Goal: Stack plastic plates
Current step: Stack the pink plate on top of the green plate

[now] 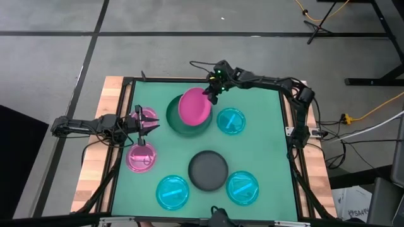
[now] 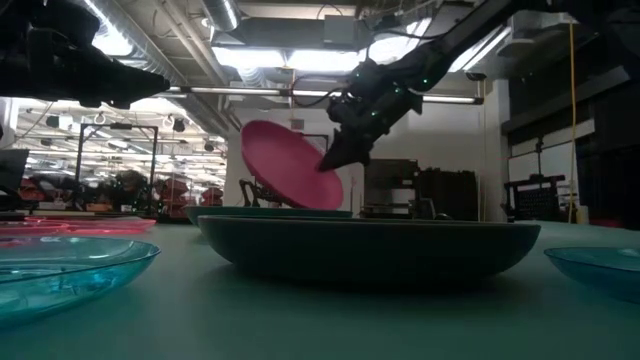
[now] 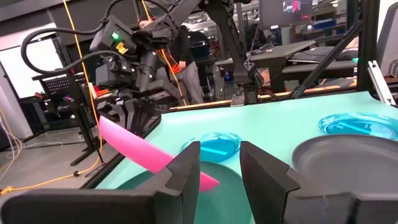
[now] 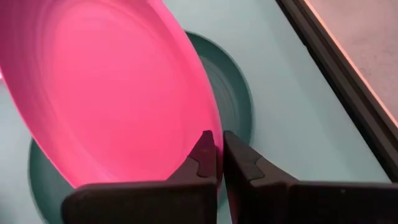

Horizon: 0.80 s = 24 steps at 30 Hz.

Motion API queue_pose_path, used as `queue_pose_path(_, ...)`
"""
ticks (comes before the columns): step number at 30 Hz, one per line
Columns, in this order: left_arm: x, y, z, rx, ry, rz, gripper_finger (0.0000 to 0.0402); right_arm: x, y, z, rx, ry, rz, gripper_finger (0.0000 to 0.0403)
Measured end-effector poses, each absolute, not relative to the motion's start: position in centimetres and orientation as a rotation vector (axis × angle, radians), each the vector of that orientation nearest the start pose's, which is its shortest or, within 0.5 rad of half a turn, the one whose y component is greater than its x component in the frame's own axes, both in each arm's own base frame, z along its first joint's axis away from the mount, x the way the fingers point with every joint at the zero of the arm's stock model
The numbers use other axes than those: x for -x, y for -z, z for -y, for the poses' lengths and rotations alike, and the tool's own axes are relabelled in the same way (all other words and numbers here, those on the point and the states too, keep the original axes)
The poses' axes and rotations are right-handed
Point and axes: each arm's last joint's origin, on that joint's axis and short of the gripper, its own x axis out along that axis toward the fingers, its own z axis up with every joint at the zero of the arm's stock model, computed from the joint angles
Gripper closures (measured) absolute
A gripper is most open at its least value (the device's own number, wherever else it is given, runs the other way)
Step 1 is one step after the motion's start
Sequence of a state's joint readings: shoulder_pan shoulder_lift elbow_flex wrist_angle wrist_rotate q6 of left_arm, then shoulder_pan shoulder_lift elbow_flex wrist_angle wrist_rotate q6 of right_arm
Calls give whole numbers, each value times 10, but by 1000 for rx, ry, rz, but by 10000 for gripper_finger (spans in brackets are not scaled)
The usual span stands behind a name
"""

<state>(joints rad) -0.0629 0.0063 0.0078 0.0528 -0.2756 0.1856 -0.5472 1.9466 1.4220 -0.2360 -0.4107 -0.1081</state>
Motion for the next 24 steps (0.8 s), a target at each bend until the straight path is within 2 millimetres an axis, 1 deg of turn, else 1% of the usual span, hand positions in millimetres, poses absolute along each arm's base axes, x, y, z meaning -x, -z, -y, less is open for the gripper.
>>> queue_pose_path(5,-97,-171,-2,-176,-217,34,295,-378,-209,205,-226,101,-693,403)
queue_pose_path(12,-97,-171,-2,-176,-217,34,295,-386,-196,194,-219,85,-730,403)
queue_pose_path(24,-97,-171,-2,-176,-217,34,295,-386,-195,196,-210,116,-742,403)
